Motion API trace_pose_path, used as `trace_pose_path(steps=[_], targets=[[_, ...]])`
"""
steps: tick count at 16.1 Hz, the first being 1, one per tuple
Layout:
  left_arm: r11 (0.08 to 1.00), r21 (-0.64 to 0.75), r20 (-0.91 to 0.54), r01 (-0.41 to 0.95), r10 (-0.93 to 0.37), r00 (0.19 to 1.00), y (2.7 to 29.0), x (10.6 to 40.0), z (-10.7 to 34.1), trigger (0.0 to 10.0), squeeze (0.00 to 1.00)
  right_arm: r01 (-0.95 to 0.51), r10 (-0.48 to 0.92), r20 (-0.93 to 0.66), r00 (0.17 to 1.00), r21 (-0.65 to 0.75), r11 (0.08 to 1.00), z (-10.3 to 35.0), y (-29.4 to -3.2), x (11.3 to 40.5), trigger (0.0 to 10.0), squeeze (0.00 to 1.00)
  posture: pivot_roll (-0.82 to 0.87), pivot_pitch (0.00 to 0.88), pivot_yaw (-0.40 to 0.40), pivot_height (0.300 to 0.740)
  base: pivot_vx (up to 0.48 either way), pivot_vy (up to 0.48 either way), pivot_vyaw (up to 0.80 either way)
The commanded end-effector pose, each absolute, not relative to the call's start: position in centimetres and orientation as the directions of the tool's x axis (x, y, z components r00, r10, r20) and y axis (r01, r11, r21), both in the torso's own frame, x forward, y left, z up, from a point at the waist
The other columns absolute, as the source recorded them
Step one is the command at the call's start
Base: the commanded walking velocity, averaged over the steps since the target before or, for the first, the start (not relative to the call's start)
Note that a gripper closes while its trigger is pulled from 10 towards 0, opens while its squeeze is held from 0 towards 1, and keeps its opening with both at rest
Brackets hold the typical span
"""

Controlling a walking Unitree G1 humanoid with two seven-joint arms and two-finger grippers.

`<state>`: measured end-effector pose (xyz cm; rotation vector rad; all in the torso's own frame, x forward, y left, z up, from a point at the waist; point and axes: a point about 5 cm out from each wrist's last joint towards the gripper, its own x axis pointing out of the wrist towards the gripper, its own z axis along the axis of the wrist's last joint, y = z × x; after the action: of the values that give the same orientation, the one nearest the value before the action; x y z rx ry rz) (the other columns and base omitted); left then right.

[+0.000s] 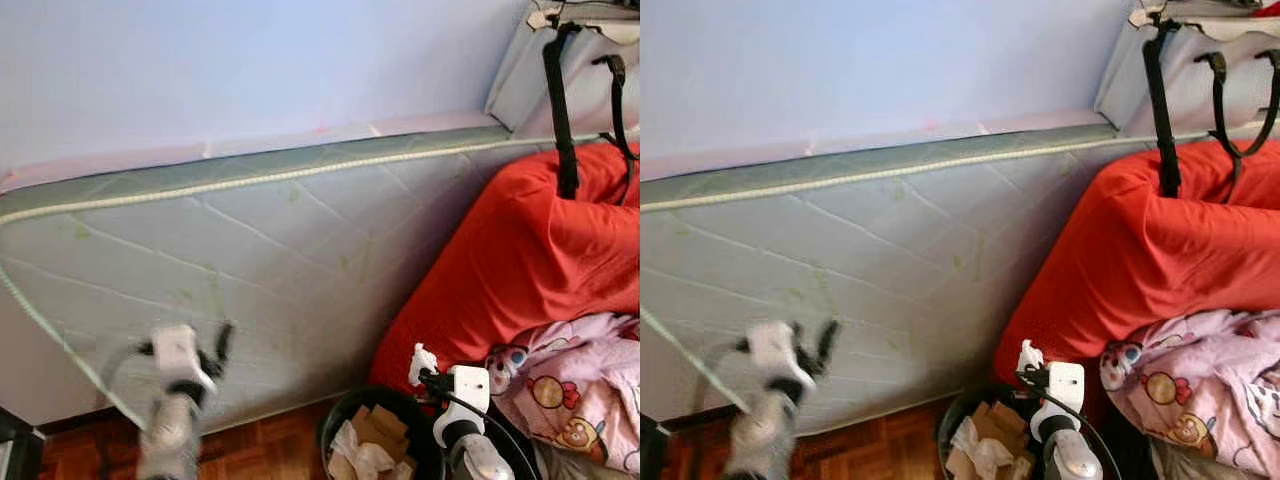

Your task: Clean up the room

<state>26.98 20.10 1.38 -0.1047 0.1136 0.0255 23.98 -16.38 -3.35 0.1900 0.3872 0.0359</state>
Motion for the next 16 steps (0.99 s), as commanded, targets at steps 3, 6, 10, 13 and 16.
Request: trace_pose_path(steps=[3, 6, 10, 13, 16], targets=[[0.998, -0.050, -0.086, 0.034, -0.038, 0.996, 19.4, 26.6, 1.8, 10.0, 0.00, 0.029, 0.039, -0.372, 0.927, 0.176, 0.984, -3.4, -16.9, 23.8, 10.0, 0.00, 0.06, 0.030, -0.077, 0.740, 0.000, 0.000, 0.00], [0.998, -0.052, -0.088, 0.026, -0.031, 0.996, 19.4, 26.2, 1.7, 10.0, 0.00, 0.066, 0.003, -0.385, 0.923, 0.165, 0.984, -3.4, -17.1, 23.9, 10.0, 0.00, 0.06, 0.048, -0.067, 0.740, 0.000, 0.000, 0.00], [0.998, -0.026, -0.104, 0.055, -0.057, 0.993, 19.2, 26.1, 1.7, 10.0, 0.00, 0.085, -0.012, -0.406, 0.914, 0.162, 0.983, -3.7, -17.1, 23.6, 10.0, 0.00, 0.05, 0.056, -0.047, 0.712, 0.000, 0.000, 0.00], [0.998, -0.031, -0.120, 0.057, -0.060, 0.991, 19.3, 26.0, 1.5, 10.0, 0.00, 0.080, -0.005, -0.385, 0.923, 0.178, 0.981, -3.6, -17.0, 23.5, 10.0, 0.00, 0.04, 0.059, -0.037, 0.702, 0.000, 0.000, 0.00], [0.998, -0.028, -0.129, 0.055, -0.058, 0.990, 19.3, 25.8, 1.5, 10.0, 0.00, 0.081, -0.003, -0.404, 0.915, 0.177, 0.981, -3.8, -16.9, 23.4, 10.0, 0.00, 0.05, 0.055, -0.035, 0.702, 0.000, 0.000, 0.00]])
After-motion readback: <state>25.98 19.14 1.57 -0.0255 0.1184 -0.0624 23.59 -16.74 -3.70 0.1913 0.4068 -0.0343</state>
